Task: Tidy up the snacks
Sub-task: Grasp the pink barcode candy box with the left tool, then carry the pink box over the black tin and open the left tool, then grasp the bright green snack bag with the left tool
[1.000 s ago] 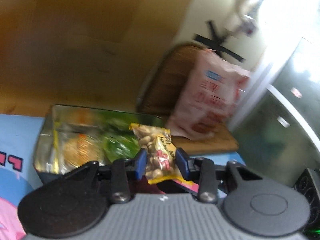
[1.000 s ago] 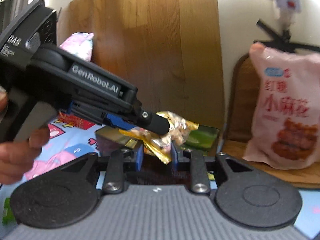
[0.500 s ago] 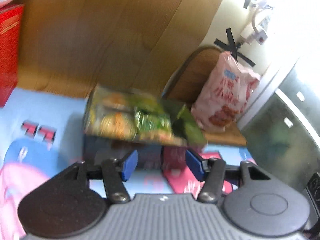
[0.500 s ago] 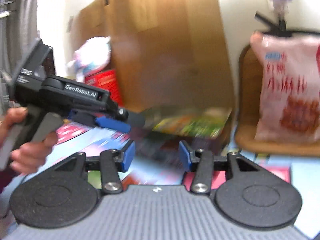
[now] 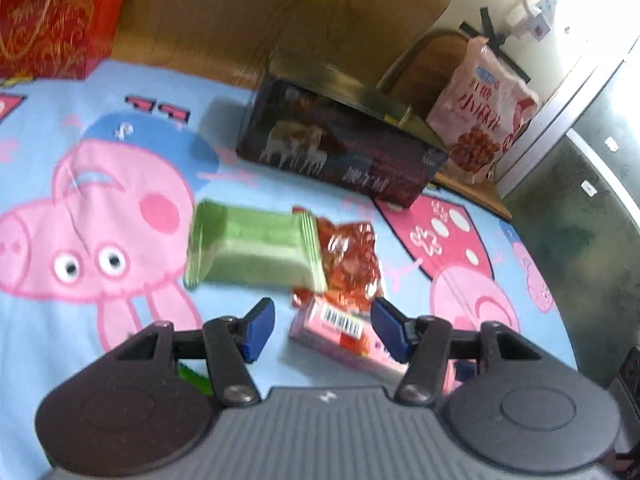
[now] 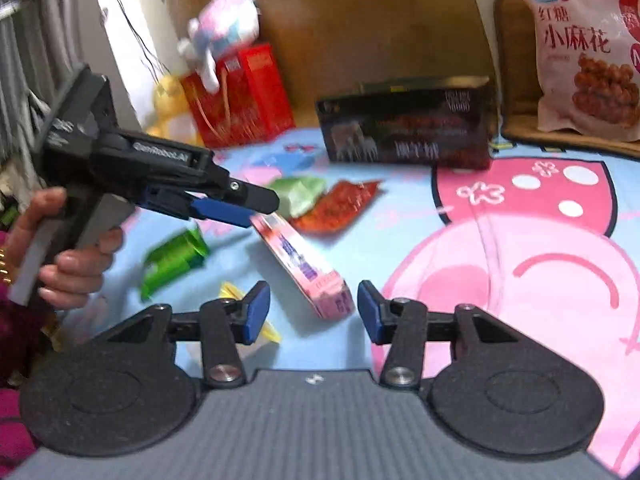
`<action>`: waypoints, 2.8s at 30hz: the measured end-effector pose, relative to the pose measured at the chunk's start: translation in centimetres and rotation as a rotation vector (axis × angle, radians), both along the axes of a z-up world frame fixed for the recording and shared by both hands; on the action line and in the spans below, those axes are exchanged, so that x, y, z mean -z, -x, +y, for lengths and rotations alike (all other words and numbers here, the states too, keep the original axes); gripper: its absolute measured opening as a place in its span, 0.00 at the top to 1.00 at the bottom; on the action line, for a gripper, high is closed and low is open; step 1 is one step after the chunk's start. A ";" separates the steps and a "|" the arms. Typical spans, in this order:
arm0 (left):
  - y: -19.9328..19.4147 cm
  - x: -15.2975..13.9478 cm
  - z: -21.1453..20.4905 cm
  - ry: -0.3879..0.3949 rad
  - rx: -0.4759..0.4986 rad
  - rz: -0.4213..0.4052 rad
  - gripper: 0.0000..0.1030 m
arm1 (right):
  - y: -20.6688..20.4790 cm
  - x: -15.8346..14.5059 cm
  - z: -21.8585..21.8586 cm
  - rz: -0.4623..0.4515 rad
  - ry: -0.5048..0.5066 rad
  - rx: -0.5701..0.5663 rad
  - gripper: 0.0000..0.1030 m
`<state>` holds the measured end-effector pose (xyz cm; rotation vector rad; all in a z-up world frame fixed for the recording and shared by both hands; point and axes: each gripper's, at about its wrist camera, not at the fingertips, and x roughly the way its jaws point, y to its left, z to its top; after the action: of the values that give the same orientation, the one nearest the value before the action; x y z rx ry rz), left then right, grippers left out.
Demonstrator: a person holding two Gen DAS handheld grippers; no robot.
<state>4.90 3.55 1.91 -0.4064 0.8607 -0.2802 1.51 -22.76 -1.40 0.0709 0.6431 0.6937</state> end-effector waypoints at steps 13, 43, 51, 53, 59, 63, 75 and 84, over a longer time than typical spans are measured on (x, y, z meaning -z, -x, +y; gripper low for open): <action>1.1 -0.6 -3.2 -0.001 0.127 -0.019 0.47 | 1.7 -0.8 -3.7 -0.068 0.070 0.120 0.63; -15.4 -6.8 0.9 -0.117 -0.070 -0.111 0.49 | -18.4 -6.7 5.1 -0.158 0.053 0.090 0.63; -14.5 -6.5 0.7 -0.136 -0.062 -0.150 0.41 | -17.1 -7.3 4.7 -0.208 0.036 0.134 0.52; -13.0 -6.9 1.2 -0.117 -0.053 -0.170 0.41 | -15.5 -7.9 4.0 -0.223 -0.005 0.139 0.52; -7.7 -4.9 3.9 -0.067 -0.062 -0.129 0.30 | -10.9 -5.5 3.2 -0.045 -0.065 -0.002 0.52; -6.6 -1.5 5.2 -0.017 -0.094 -0.014 0.33 | -11.5 -3.0 4.7 0.060 -0.007 0.011 0.53; -1.3 0.2 2.7 -0.087 -0.035 -0.009 0.46 | -6.3 -1.6 5.9 0.117 0.035 -0.073 0.74; 4.3 -0.8 2.8 -0.081 -0.048 -0.083 0.45 | -0.3 -2.9 0.5 0.042 -0.137 0.045 0.72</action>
<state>0.56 6.35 2.73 -0.3375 0.7775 -0.2152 1.78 -22.27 1.50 0.2268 0.6321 0.6938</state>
